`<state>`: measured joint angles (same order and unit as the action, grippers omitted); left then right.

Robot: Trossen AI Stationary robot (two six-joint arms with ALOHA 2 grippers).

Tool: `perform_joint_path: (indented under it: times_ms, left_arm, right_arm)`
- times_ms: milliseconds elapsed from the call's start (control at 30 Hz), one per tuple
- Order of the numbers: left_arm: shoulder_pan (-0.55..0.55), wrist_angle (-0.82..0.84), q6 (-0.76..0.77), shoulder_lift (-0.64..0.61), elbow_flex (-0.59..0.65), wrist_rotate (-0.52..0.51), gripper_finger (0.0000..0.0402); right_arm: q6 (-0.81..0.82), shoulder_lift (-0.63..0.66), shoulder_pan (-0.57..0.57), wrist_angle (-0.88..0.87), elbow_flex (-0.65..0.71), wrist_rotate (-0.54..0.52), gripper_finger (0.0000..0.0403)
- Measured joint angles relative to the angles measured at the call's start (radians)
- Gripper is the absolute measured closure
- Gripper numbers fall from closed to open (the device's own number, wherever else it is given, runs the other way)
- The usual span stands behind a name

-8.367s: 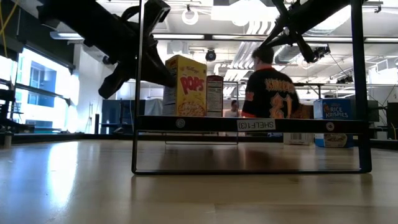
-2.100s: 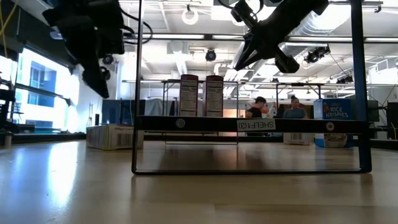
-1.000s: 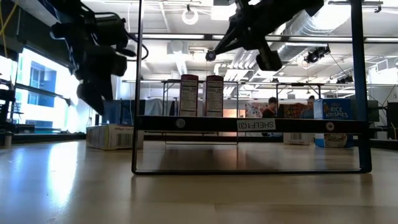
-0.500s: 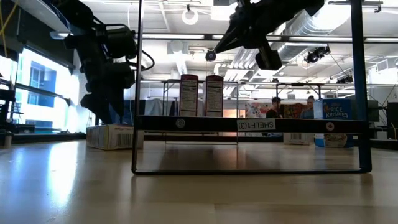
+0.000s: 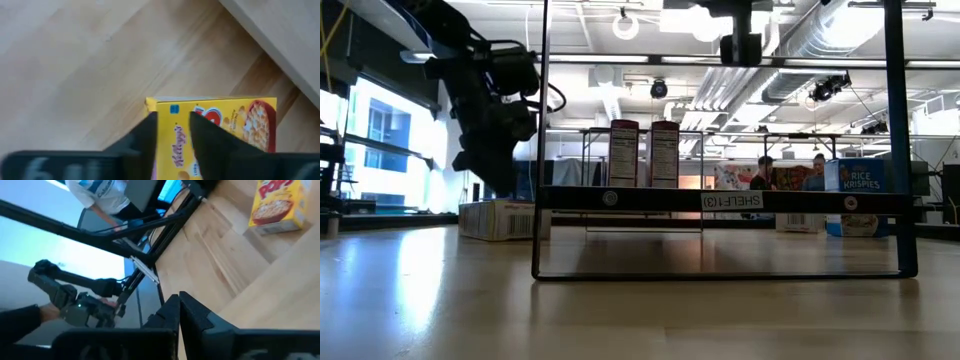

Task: Stack cereal on shelf
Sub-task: Put the left yellow cereal box on the shelf

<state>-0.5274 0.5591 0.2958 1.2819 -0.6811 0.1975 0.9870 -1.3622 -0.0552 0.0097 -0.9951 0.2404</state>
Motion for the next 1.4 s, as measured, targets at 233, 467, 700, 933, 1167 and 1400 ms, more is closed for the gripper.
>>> perform_joint_path:
  times_ms: [233, 467, 700, 933, 1167, 1400]
  left_arm:
    - [-0.051, -0.071, -0.022, 0.001, 0.000, 0.000, 0.0392]
    - [-0.066, -0.120, -0.075, 0.070, 0.000, 0.064, 0.0401]
    - [-0.036, -0.124, -0.072, 0.115, 0.000, 0.058, 0.0401]
    - [0.022, 0.027, -0.038, 0.054, 0.000, 0.061, 0.0401]
    - [0.168, 0.137, 0.084, -0.048, 0.010, 0.059, 0.0401]
    - [0.327, 0.106, 0.281, -0.173, 0.100, -0.021, 0.0401]
  right_arm:
    - [-0.024, 0.049, -0.005, -0.044, 0.001, -0.073, 0.0403]
    - [-0.027, 0.049, -0.005, -0.076, 0.001, -0.121, 0.0403]
    - [-0.027, 0.049, -0.004, -0.081, 0.001, -0.157, 0.0403]
    - [-0.029, 0.049, -0.004, -0.081, 0.001, -0.165, 0.0403]
    - [-0.054, 0.049, -0.004, -0.081, 0.001, -0.166, 0.0403]
    - [-0.071, 0.049, -0.004, -0.080, 0.001, -0.166, 0.0403]
